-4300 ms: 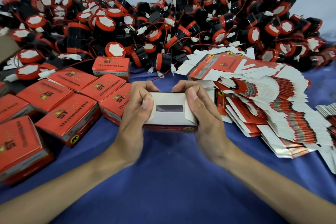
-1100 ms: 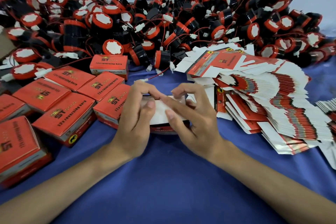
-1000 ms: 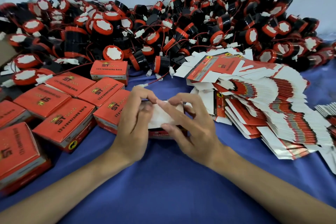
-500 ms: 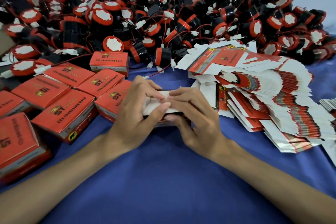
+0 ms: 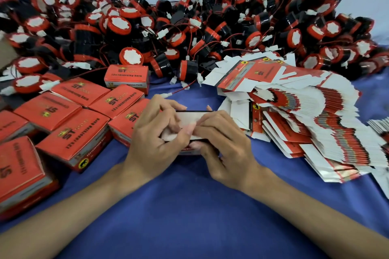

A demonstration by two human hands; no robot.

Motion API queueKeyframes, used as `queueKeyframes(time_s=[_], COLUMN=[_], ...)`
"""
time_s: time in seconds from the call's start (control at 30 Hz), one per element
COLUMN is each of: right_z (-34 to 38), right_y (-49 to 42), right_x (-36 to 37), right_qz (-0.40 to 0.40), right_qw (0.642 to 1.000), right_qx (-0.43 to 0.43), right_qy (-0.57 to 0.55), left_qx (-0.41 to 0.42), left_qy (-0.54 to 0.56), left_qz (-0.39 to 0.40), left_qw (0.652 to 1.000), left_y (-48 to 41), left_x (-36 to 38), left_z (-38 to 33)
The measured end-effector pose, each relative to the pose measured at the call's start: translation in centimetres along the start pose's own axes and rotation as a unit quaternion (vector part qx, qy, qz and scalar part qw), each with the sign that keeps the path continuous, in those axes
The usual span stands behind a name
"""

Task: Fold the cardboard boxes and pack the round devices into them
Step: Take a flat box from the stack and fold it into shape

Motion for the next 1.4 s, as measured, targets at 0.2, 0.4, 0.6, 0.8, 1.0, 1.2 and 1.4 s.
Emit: queueKeyframes(time_s=[0.2, 0.4, 0.6, 0.8, 1.0, 1.2, 1.4], right_z=[-0.3, -2.1, -2.4, -2.5, -2.9, -2.5, -3.2], right_y=[-0.2, -0.1, -0.1, -0.1, 0.1, 0.2, 0.2], right_x=[-0.4, -0.8, -0.5, -0.5, -0.2, -0.3, -0.7], right_qz=[-0.023, -0.020, 0.009, 0.003, 0.043, 0.102, 0.017], right_qw=[0.995, 0.915, 0.880, 0.894, 0.862, 0.863, 0.847], right_qx=[0.060, 0.388, 0.393, 0.363, 0.423, 0.402, 0.423], right_qy=[0.079, -0.109, -0.267, -0.263, -0.275, -0.289, -0.320], left_qx=[-0.029, -0.092, -0.202, -0.221, -0.230, -0.241, -0.239], left_qy=[-0.032, -0.005, 0.143, 0.175, 0.155, 0.229, 0.240], left_qz=[0.041, 0.134, 0.163, 0.203, 0.256, 0.307, 0.264], left_qw=[0.998, 0.987, 0.955, 0.938, 0.926, 0.892, 0.903], left_y=[0.3, 0.5, 0.4, 0.4, 0.5, 0.3, 0.2], left_x=[0.2, 0.8, 0.6, 0.9, 0.8, 0.4, 0.5], left_z=[0.1, 0.2, 0.8, 1.1, 1.0, 1.2, 1.1])
Point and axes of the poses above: each hand's wrist, its own y-axis away from the middle knuckle, its own x-axis out of the palm, z = x × y, the point moved 3 cm from there along -y, towards the middle knuckle
